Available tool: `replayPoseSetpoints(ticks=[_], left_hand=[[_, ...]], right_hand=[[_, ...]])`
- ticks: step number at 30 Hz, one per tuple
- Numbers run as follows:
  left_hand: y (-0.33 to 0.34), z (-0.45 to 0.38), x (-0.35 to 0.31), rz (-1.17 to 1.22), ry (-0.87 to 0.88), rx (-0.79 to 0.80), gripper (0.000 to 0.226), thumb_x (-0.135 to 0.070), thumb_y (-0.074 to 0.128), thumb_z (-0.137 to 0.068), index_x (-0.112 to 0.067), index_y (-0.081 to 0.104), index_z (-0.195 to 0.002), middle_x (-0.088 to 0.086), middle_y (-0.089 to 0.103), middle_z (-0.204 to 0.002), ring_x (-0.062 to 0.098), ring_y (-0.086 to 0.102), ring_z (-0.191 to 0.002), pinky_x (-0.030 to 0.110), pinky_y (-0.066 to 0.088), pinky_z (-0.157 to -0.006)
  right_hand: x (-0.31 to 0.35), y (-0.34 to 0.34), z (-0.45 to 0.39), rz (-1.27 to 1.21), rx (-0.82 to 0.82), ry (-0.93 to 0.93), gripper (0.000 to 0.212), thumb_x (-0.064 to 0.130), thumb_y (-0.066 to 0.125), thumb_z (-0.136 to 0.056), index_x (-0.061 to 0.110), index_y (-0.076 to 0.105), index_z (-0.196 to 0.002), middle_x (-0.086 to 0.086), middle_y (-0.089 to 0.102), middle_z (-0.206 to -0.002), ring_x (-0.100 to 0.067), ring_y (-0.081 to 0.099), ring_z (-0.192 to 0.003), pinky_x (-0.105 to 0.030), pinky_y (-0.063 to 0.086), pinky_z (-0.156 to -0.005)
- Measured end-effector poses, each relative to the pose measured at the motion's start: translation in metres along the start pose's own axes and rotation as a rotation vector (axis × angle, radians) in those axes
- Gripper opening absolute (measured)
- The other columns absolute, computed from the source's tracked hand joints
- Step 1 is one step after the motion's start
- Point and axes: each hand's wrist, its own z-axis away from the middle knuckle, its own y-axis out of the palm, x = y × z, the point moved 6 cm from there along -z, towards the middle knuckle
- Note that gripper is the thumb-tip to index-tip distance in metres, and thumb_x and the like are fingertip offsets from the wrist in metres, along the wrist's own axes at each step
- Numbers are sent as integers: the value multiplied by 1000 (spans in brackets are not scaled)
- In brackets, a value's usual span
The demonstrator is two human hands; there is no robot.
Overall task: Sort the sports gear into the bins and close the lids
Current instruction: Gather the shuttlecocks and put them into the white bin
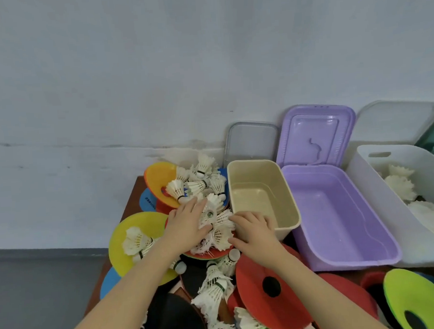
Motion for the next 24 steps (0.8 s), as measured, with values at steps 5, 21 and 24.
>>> replayPoseSetpoints(ticks=[5,21,24], left_hand=[[1,-13,7,77,13,-68,69,-47,52,-89,-19,25,-145,6,38,-137,22,41,-122,36,34,-98],[-20,3,32,328,36,-336,65,-33,61,-88,-13,33,-143,3,43,-122,14,43,-112,17,32,-91],[-31,3,28,388,56,-376,63,-29,62,-88,-12,35,-142,3,41,-123,13,43,-110,19,33,-94]], right_hand=[[5,21,-3,74,-44,-23,46,45,52,-85,34,49,-130,18,51,-129,-12,38,-124,-29,8,-91],[22,26,-29,65,-233,-119,14,36,53,-82,33,62,-72,19,60,-77,-9,56,-87,-35,16,-91],[19,2,-23,-49,-332,-133,19,38,48,-86,31,64,-78,19,62,-80,-2,52,-83,-31,20,-88]])
